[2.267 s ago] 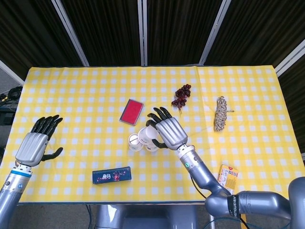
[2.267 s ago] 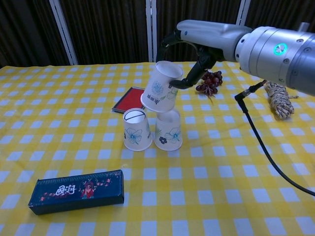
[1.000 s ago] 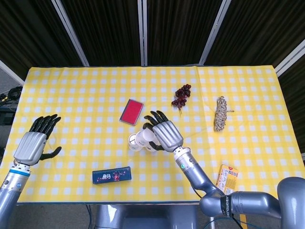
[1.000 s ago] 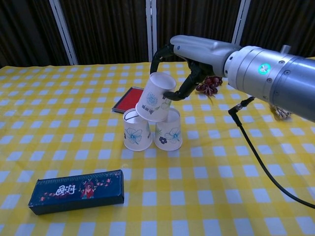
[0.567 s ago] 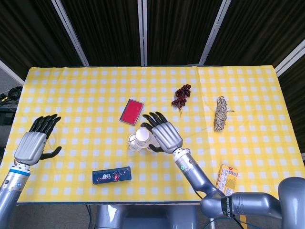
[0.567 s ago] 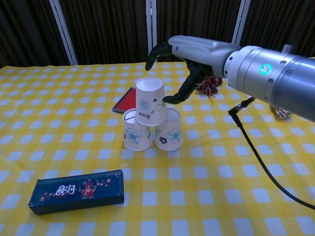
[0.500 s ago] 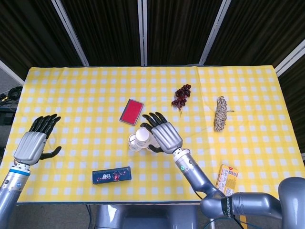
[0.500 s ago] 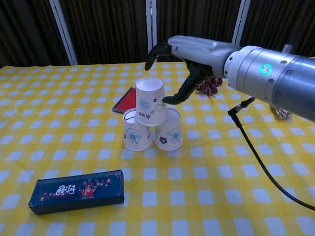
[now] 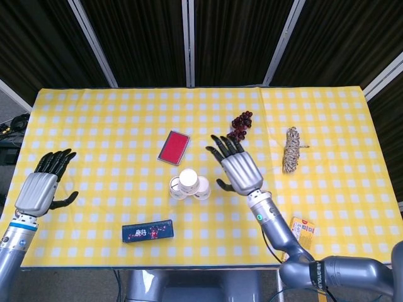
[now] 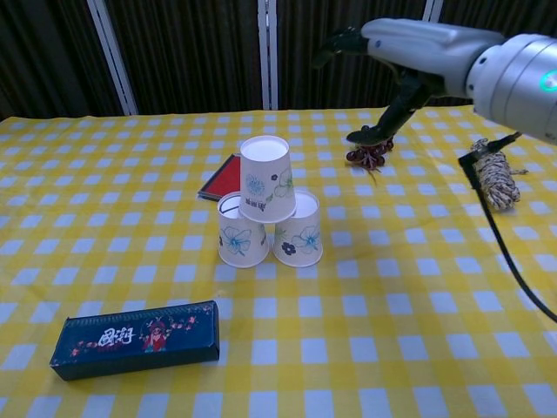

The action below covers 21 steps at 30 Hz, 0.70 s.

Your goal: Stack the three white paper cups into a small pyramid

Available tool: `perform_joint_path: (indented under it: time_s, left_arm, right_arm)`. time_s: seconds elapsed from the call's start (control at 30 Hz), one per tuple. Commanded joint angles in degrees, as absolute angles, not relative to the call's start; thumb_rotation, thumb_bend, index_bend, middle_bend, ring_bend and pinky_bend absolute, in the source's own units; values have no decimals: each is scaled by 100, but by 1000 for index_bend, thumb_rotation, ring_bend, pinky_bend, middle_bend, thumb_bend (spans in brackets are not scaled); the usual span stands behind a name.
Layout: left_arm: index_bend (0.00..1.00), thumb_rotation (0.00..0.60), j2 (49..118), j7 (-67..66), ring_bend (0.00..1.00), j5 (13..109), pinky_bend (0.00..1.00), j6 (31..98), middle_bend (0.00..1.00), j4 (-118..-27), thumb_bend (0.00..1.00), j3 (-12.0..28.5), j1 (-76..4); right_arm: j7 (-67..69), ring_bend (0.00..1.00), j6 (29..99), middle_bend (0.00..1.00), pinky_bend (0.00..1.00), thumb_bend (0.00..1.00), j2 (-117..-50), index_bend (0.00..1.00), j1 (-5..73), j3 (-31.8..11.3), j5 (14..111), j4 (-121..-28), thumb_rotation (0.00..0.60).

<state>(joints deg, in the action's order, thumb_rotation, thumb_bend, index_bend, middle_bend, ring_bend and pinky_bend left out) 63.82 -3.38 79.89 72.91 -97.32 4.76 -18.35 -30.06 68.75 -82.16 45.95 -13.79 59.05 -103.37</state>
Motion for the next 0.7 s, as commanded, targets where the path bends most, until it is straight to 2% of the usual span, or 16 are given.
perform_joint_path:
  time_s: [0.03,0.23,0.47,0.7]
  left_arm:
    - [0,600,6397,-347,0,7967,0,7293,0,-9721,304,479,-1827]
    - [0,600,6490,-358,0,7958,0,7393,0,-9660,191,491,-1780]
    - [0,600,6654,-617,0,7934,0,7523,0,-9484,179,397,-1657]
    - [0,600,6780,-590,0,7870,0,7647,0,-9194,178,249,-1431]
  right_arm:
    - [-2739,0,7392,0,0,169,-7632,133,4029,-1238,6082,-10409,600]
    - [-1829,0,7853,0,0,168,-7204,35,3129,-715,6405,-9820,600]
    - [-658,0,7974,0,0,164,-7348,0,2247,-194,6461,-8668,600]
    - [166,0,8235,0,0,163,-7461,0,1738,-94,6763,-8063,600]
